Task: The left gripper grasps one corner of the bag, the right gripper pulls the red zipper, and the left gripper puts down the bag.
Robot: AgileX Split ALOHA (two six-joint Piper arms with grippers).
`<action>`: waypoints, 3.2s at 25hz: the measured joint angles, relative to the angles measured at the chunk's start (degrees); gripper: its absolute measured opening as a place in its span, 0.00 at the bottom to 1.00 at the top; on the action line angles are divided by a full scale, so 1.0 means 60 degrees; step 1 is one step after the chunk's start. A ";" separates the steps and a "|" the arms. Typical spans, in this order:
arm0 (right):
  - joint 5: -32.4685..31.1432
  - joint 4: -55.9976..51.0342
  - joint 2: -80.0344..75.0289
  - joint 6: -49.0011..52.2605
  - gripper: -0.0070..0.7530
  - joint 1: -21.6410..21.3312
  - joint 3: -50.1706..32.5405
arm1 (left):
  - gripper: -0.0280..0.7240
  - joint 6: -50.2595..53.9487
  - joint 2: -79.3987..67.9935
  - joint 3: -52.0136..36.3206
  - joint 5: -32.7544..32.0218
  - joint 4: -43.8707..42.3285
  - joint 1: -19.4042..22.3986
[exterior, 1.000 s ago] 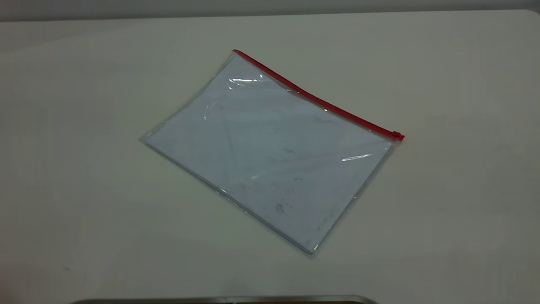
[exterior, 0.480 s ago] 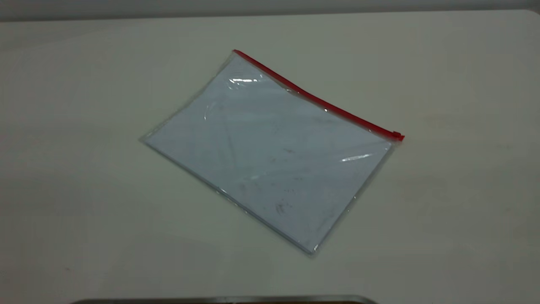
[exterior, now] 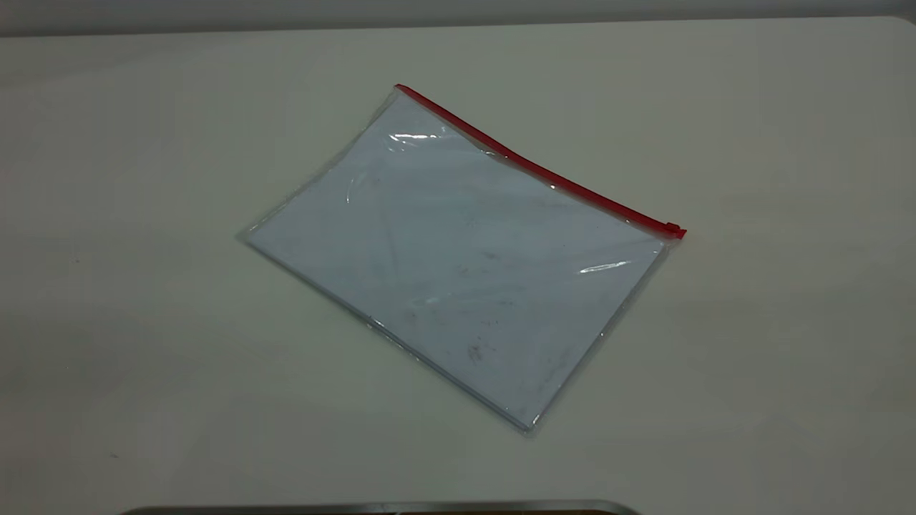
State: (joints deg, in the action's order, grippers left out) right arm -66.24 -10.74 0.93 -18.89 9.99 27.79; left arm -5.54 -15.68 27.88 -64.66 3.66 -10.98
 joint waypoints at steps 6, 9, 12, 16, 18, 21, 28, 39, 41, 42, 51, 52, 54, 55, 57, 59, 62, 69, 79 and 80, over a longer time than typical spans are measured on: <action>0.0040 0.0000 0.0000 0.0039 0.78 0.0000 0.0000 | 0.81 0.0128 0.0000 0.0000 0.0023 -0.0009 0.0000; 0.0062 0.0000 0.0000 0.0039 0.78 0.0000 0.0000 | 0.81 0.0128 0.0000 0.0000 0.0023 -0.0009 0.0000; 0.0062 0.0000 0.0000 0.0039 0.78 0.0000 0.0000 | 0.81 0.0128 0.0000 0.0000 0.0023 -0.0009 0.0000; 0.0062 0.0000 0.0000 0.0039 0.78 0.0000 0.0000 | 0.81 0.0128 0.0017 0.0000 0.0044 -0.0009 0.0000; 0.0062 0.0000 0.0000 0.0039 0.78 0.0000 0.0000 | 0.81 0.0128 0.0133 0.0000 0.0053 -0.0009 0.0069; 0.0062 0.0000 0.0000 0.0039 0.78 0.0000 0.0000 | 0.81 0.0119 0.0593 0.0000 0.0053 -0.0018 0.0611; 0.0062 0.0000 0.0000 0.0039 0.77 0.0000 0.0000 | 0.81 0.0113 0.2113 0.0000 0.0043 -0.0046 0.2024; 0.0071 0.0000 0.0000 0.0039 0.77 0.0000 0.0000 | 0.81 0.0113 0.2792 0.0000 -0.0032 -0.0038 0.2075; 0.0071 0.0000 0.0000 0.0039 0.77 0.0000 0.0000 | 0.81 0.0113 0.2792 0.0000 -0.0032 -0.0038 0.2075; 0.0071 0.0000 0.0000 0.0039 0.77 0.0000 0.0000 | 0.81 0.0113 0.2792 0.0000 -0.0032 -0.0038 0.2075; 0.0071 -0.0010 0.0000 0.0039 0.77 -0.1001 0.0000 | 0.81 0.0113 0.2792 0.0000 -0.0050 -0.0038 0.2075; 0.0071 -0.0019 0.0000 0.0039 0.77 -0.1243 0.0000 | 0.81 0.0113 0.2792 0.0000 -0.0050 -0.0038 0.2075; 0.0071 -0.0019 0.0000 0.0039 0.77 -0.1555 0.0000 | 0.81 0.0113 0.2792 0.0000 -0.0050 -0.0038 0.2075; 0.0071 -0.0019 0.0000 0.0039 0.77 -0.1655 0.0000 | 0.81 0.0113 0.2792 0.0000 -0.0050 -0.0038 0.2075; 0.0071 0.0000 0.0000 0.0039 0.77 -0.1711 0.0000 | 0.81 0.0113 0.2792 0.0000 -0.0050 -0.0038 0.2075; 0.0071 0.0083 0.0000 0.0177 0.77 -0.1730 0.0000 | 0.81 0.0113 0.2792 0.0000 -0.0050 -0.0038 0.2075; 0.0139 0.0498 0.0000 0.0786 0.77 -0.1730 0.0000 | 0.81 0.0113 0.2792 0.0000 -0.0050 -0.0038 0.2075; 0.0201 0.1503 0.0000 0.2261 0.77 -0.1730 -0.0019 | 0.81 0.0113 0.2792 0.0000 -0.0050 -0.0038 0.2075; 0.0201 0.1627 0.0000 0.2434 0.77 -0.1730 -0.0029 | 0.81 0.0113 0.2792 0.0000 -0.0050 -0.0038 0.2075; 0.0201 0.1627 0.0000 0.2434 0.77 -0.1730 -0.0029 | 0.81 0.0113 0.2792 0.0000 -0.0050 -0.0038 0.2075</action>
State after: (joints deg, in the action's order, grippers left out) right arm -65.04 -0.98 0.93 -4.29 -0.39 27.61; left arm -4.86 1.07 27.88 -64.97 3.44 1.47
